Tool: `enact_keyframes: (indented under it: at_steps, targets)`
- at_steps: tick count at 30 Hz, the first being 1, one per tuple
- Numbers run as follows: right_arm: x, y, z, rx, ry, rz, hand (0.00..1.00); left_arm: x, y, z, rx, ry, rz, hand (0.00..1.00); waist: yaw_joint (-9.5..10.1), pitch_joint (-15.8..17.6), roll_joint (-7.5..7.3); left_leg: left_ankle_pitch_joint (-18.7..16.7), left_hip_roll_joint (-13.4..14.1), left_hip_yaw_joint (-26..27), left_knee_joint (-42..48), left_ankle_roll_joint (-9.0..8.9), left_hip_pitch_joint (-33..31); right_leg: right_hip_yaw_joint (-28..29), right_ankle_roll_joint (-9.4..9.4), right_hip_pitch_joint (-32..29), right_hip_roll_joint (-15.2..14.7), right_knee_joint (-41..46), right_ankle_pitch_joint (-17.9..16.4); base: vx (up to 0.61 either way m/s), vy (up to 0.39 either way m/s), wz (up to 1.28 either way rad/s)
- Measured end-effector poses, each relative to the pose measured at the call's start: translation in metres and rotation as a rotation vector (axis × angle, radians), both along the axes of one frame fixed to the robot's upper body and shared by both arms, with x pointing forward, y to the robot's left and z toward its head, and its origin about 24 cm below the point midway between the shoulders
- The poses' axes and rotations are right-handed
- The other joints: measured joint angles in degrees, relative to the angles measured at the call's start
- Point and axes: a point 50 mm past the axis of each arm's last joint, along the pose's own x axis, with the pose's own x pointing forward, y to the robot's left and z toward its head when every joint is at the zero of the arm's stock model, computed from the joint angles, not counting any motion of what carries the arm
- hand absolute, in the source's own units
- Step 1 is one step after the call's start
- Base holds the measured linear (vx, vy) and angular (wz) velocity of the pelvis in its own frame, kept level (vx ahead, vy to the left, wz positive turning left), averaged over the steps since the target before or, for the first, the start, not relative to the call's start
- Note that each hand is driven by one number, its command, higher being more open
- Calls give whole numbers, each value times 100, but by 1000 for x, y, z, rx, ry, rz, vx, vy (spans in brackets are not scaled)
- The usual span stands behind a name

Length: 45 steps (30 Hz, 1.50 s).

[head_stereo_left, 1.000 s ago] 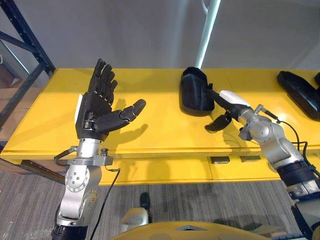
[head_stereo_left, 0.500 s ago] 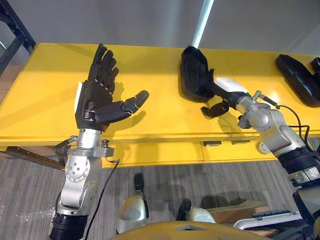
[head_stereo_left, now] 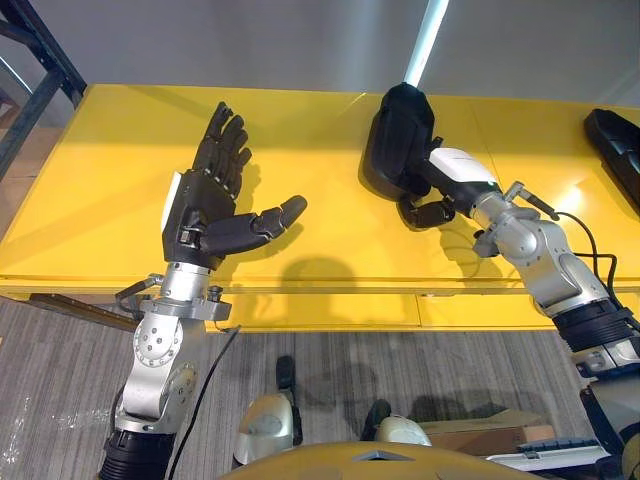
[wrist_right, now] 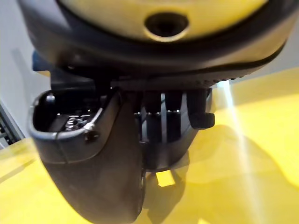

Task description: Walk over and take three plastic housings, then place them on the shelf

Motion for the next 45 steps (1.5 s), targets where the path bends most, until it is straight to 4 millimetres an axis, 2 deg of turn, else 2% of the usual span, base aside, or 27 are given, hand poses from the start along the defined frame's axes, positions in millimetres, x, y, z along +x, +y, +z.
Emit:
enact_keyframes:
  at_steps: [1,10,14,18,23,29,35,39,45]
  targets:
    - [-3,-5,0,-20,5,-4,0,0,0,0,1,-1,-4,100,-1,0,0,-36,-1,9,-1,-48,9,7,1,3,-3,2,1,0,0,0]
    - [-24,-41,-6,-117,50,-58,0,-7,6,-10,-1,56,-10,100,-15,-96,-82,-70,2,89,-2,-33,27,87,12,-8,-6,-31,11,-14,21,-4]
    - [-34,-51,-8,-158,69,-50,0,-10,9,-14,-11,84,-19,100,-56,-200,-146,-81,2,95,-2,-25,-4,94,45,-21,2,-71,34,35,11,0]
    - [-42,-60,-3,-233,74,-13,0,-9,9,-14,3,97,-27,100,-121,-227,-158,-90,0,101,-1,-22,-32,91,60,-25,8,-111,70,37,12,0]
    - [-44,-60,3,-271,49,32,0,-9,9,-15,3,99,-28,100,-162,-230,-160,-99,11,125,-1,-32,-16,108,60,-25,16,-111,70,18,7,-3]
    - [-48,-60,6,-397,-40,104,0,-9,8,-16,19,105,-46,100,-134,-249,-167,-109,13,108,-2,-37,-34,91,59,-24,21,-116,69,3,9,2]
    - [-50,-65,-1,-438,-40,131,0,-8,10,-19,49,124,-61,100,-37,-312,-232,-105,2,67,-2,-34,-59,42,59,-20,20,-129,69,15,12,3]
    - [-50,-72,-7,-434,-26,116,0,-6,14,-26,55,168,-55,100,10,-349,-217,-84,-12,9,-2,-23,-86,-10,58,-16,16,-128,69,1,4,7]
    - [-46,-76,-8,-438,-13,95,0,-6,13,-28,59,173,-67,100,5,-390,-181,-63,-18,-44,-2,-26,-125,-60,57,-23,17,-128,69,-8,15,4]
